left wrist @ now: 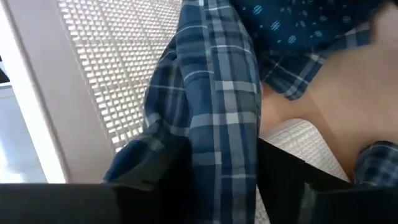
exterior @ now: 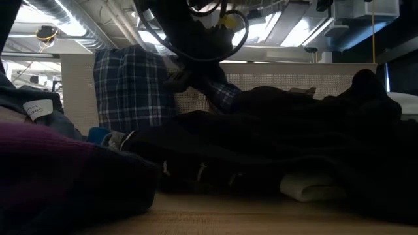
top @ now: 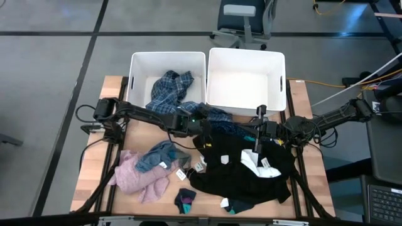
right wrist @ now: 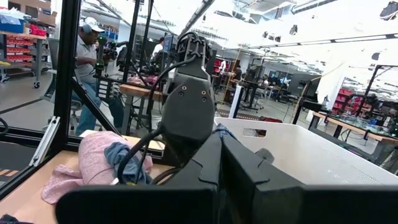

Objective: Sort clothes
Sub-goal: Put the patterned shirt into the left white bin

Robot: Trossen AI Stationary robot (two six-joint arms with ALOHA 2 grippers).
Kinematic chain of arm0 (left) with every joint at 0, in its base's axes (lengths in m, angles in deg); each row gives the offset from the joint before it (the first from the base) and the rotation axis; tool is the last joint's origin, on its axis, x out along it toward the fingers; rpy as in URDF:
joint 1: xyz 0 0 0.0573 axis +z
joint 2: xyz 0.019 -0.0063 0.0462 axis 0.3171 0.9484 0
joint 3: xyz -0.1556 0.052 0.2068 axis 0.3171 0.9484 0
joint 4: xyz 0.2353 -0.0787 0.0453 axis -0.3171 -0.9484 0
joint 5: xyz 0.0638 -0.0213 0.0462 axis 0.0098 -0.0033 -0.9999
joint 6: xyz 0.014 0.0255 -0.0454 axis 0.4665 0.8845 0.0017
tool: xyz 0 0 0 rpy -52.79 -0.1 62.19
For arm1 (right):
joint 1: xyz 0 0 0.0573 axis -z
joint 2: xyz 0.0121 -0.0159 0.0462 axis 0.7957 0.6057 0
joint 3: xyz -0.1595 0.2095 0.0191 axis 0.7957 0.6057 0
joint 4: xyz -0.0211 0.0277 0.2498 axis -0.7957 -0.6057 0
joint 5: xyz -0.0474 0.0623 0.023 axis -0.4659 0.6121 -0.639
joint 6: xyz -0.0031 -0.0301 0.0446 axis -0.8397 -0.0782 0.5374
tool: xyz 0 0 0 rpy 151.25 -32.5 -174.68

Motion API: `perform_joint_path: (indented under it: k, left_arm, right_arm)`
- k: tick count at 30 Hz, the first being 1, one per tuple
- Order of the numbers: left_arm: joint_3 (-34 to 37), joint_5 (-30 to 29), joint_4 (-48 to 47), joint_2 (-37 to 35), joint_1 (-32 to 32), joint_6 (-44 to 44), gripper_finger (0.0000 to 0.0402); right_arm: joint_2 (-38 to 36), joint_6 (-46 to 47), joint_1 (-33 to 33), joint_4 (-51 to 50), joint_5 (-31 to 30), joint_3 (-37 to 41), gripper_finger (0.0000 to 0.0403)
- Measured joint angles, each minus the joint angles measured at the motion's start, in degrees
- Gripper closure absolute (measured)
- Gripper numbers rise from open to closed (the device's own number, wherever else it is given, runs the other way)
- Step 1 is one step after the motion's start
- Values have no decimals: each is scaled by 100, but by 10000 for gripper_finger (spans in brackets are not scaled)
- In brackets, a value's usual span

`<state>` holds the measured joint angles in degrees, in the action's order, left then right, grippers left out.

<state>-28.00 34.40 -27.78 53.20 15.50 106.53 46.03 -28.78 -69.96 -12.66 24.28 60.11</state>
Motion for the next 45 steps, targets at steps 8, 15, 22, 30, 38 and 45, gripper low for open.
perform_joint_path:
  k: [8,15,22,30,38,45]
  left_arm:
    - [0,0,44,0,-44,-15,380]
    - [2,-492,397,-20,-239,105,392]
    - [2,-767,883,-341,-604,409,396]
    - [0,-837,980,-1559,-821,187,399]
    - [0,-844,1319,-3059,-392,-104,399]
    - [-2,-654,2419,-4134,493,-366,396]
  right_arm:
    - [0,-4,0,0,0,0,386]
    - [0,-4,0,-6,-117,0,386]
    - [1,-6,2,-131,-309,0,386]
    - [2,-6,0,-127,-308,0,386]
    - [2,-6,1,-103,-308,0,386]
    - [2,-6,2,-83,-308,-2,386]
